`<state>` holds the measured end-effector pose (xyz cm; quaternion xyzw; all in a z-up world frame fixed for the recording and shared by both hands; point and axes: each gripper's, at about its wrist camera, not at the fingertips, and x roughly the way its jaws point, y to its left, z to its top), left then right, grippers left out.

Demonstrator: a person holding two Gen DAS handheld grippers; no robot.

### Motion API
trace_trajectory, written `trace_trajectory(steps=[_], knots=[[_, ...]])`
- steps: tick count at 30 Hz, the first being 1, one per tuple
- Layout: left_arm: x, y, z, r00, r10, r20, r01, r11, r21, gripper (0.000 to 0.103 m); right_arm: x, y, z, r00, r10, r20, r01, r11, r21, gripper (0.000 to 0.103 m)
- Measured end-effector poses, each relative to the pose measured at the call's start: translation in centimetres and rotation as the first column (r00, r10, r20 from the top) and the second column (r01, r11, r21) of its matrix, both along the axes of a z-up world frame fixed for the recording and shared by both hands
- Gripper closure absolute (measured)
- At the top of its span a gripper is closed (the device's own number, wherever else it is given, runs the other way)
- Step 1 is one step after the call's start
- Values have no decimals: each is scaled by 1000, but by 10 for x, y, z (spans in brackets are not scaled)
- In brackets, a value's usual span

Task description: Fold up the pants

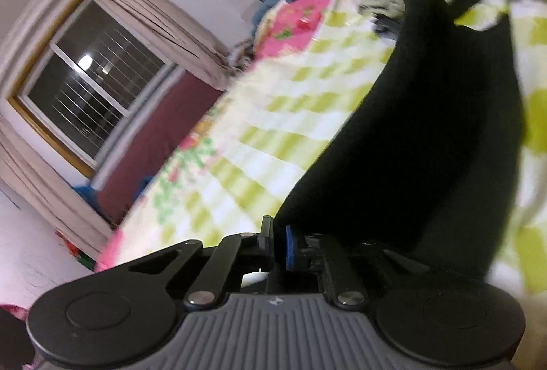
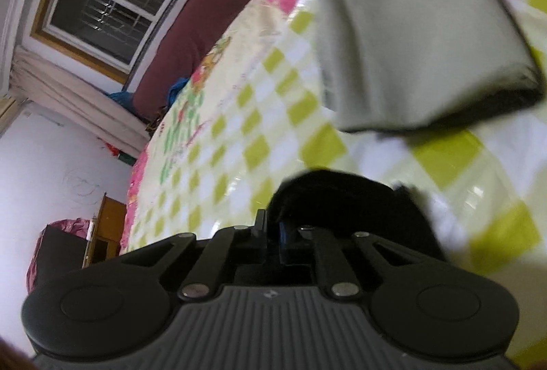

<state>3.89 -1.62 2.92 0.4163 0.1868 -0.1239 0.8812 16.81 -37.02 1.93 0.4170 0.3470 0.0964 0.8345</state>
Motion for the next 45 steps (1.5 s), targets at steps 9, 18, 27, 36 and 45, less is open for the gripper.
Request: trace_trajectory(steps=[9, 18, 27, 36, 45], knots=[[-21, 37, 46, 993, 70, 98, -63, 995, -71, 84, -47, 15, 49, 979, 26, 204, -32, 999, 27, 97], [-48, 1, -36, 994, -51, -93, 50, 999, -16, 76, -78, -15, -52, 987, -139, -78, 146, 986, 83, 97], [-48, -15, -33, 992, -121, -36, 121, 993, -1, 51, -83, -26, -51, 981, -170, -95, 178, 981, 75, 97], [-48, 2, -40, 995, -70, -67, 71, 998, 2, 53, -83, -30, -76, 953, -155, -260, 142, 988, -65, 96], [-58, 74, -26, 991, 133, -35, -133, 991, 5, 51, -89, 59, 11, 997, 55, -54, -76, 812, -579, 78]])
